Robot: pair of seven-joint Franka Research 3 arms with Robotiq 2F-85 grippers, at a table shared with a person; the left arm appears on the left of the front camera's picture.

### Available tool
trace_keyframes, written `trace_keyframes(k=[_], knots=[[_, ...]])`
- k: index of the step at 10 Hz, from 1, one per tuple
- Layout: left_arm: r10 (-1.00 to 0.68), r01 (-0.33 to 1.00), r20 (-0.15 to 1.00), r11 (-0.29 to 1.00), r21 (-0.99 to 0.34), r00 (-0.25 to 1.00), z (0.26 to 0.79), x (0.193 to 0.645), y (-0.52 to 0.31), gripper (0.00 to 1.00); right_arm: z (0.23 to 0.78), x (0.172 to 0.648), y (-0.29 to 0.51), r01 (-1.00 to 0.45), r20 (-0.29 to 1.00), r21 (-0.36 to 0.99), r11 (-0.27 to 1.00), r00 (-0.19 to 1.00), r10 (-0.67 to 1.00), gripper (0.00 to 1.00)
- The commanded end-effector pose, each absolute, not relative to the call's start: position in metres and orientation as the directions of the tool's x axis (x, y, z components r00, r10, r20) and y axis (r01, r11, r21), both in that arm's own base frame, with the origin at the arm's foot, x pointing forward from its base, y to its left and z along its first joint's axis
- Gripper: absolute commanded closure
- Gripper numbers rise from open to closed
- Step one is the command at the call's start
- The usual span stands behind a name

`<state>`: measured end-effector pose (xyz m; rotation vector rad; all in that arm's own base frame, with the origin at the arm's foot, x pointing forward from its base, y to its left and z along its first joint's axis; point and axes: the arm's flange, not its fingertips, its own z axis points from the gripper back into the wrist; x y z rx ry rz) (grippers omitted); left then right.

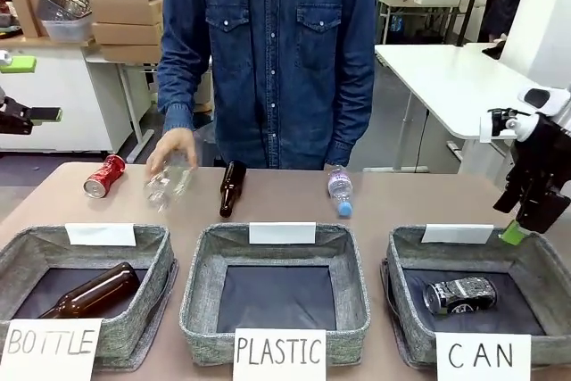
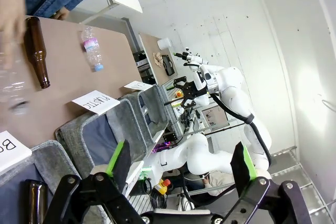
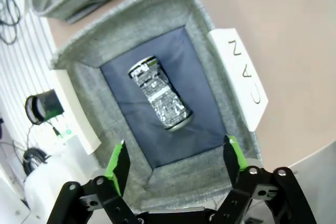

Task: Sort the can waste into the basket.
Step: Pick up the can waste from the table and place it in the right Fabric basket.

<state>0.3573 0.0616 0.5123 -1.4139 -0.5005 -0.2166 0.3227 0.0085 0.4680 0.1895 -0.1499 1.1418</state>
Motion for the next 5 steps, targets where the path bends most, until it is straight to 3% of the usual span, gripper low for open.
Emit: trace_keyframes(k=[1,3,4,5], knots=[[0.137,0.456,0.476,0.154,-0.877,0.869,0.513,0.357,0.062,0.00,0.464,0.326,0.000,-0.920,0.245,0.074,0.384,0.390,0.888,0.00],[0.137,0.456,0.476,0.154,-0.877,0.869,0.513,0.357,0.062,0.00,0.463,0.333,0.001,-0.911,0.265,0.103,0.400,0.413,0.871,0.00],[0.137,0.456,0.476,0.154,-0.877,0.869,0.513,0.357,0.062,0.00,0.469,0.337,0.003,-0.880,0.328,0.198,0.432,0.475,0.817,0.00],[0.137,0.456,0.476,0.154,-0.877,0.869,0.513,0.357,0.062,0.00,0.479,0.346,0.008,-0.774,0.413,0.376,0.510,0.632,0.655,0.00]])
